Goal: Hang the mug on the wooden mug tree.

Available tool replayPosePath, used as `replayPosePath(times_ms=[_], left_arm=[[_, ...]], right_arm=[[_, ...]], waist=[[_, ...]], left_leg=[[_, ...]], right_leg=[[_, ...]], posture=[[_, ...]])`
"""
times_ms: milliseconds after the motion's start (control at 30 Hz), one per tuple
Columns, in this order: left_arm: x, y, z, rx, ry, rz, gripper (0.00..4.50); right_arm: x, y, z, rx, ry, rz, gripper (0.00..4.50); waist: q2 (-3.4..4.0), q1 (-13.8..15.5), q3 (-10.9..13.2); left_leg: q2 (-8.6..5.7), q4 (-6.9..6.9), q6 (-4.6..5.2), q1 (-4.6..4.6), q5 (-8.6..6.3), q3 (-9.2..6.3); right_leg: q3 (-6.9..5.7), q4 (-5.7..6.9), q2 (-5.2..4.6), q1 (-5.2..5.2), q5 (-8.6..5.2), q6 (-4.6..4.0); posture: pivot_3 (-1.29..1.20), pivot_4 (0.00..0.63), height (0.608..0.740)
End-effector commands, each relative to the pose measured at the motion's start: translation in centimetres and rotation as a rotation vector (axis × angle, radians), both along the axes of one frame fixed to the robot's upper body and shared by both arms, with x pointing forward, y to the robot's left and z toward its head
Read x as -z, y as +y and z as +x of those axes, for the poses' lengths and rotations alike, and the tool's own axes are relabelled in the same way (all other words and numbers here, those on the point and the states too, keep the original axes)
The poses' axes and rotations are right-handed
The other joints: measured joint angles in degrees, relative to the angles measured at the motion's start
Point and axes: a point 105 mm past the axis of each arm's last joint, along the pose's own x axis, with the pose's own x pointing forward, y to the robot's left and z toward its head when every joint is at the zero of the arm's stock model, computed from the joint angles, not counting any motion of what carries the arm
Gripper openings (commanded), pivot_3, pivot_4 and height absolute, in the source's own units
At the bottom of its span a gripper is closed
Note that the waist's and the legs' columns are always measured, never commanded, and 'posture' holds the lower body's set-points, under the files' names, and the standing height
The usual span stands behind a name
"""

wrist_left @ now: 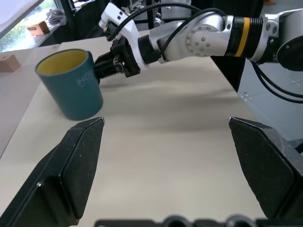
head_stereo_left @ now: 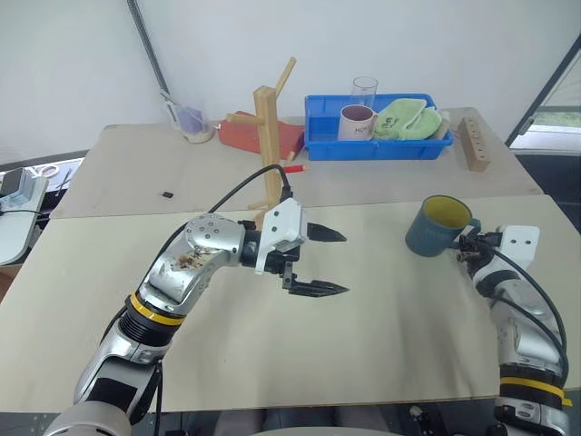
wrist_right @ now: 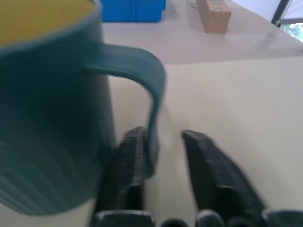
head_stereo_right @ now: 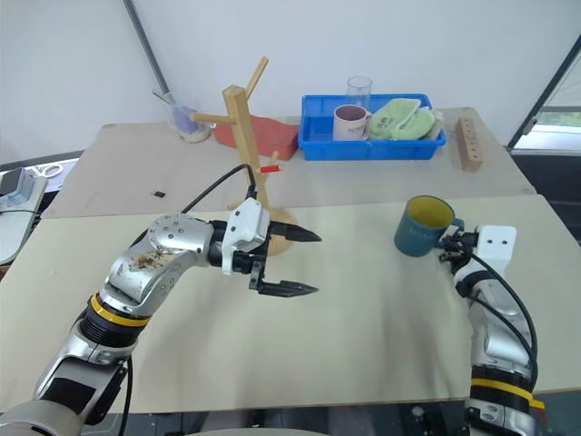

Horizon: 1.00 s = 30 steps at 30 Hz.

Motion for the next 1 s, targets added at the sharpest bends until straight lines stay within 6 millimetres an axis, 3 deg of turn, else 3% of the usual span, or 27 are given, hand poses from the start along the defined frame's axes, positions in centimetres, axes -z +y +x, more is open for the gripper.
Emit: replayPosePath(times_ms=[33, 133, 267, 367, 500, 700, 1000], left_arm=[[-1.0, 0.8, 0.2, -0.035, -0.051, -0.008, 4.50], [-1.1, 1.5, 0.2, -0.069, -0.044, -0.021, 4.50], [-2.2, 2.8, 0.1, -0.137, -0.023, -0.085, 4.50], [-3.2, 5.2, -0.6, -0.210, 0.009, -0.131, 4.50], [-2.9, 8.9, -2.2, -0.298, 0.054, -0.103, 4.50], [-2.9, 12.7, -2.3, -0.439, 0.049, -0.123, 4.50], [-3.7, 12.6, -2.6, -0.464, 0.048, -0.199, 4.50]], right_arm=[[-2.2, 0.8, 0.5, -0.060, -0.066, -0.090, 0.03], [-4.1, 2.5, 0.5, -0.166, -0.090, -0.198, 0.03], [-6.9, 6.4, -0.1, -0.406, -0.088, -0.429, 0.03], [-10.0, 11.7, -1.1, -0.729, -0.117, -0.728, 0.03], [-13.3, 16.0, -1.2, -0.968, -0.170, -0.977, 0.03], [-17.4, 20.7, 0.5, -1.137, -0.265, -1.147, 0.03], [-19.0, 25.0, 2.8, -1.223, -0.351, -1.228, 0.03]], waist=[[0.01, -0.09, 0.01], [0.05, -0.15, 0.02], [0.20, -0.36, 0.04], [0.24, -0.60, 0.07], [0.13, -1.36, 0.15], [-0.15, -0.45, 0.33], [-0.01, 0.10, 0.27]], left_leg=[[0.00, 0.00, 0.00, 0.00, 0.00, 0.00], [0.00, -0.01, 0.00, 0.00, 0.00, 0.02], [0.00, -0.01, 0.02, -0.18, 0.01, 0.00], [0.07, 0.00, 0.02, -0.13, 0.01, -0.06], [0.14, -0.09, 0.00, 0.26, 0.00, -0.09], [0.11, -0.10, -0.28, 0.24, -0.19, 0.08], [0.11, -0.15, -0.43, 0.20, -0.27, 0.14]], right_leg=[[0.01, 0.00, 0.00, 0.00, 0.00, 0.00], [0.03, 0.00, 0.00, -0.01, 0.00, 0.01], [0.10, 0.07, 0.04, -0.03, 0.07, 0.14], [0.11, 0.08, 0.15, -0.05, 0.02, 0.06], [0.11, 0.05, 0.17, -0.11, -0.01, 0.00], [-0.03, -0.06, -0.10, -0.14, -0.06, -0.08], [-0.05, 0.06, -0.10, -0.17, -0.02, -0.09]], posture=[[0.00, 0.150, 0.740], [0.00, 0.150, 0.740], [0.00, 0.150, 0.740], [0.00, 0.150, 0.740], [0.00, 0.150, 0.740], [0.00, 0.150, 0.740], [0.00, 0.150, 0.740]])
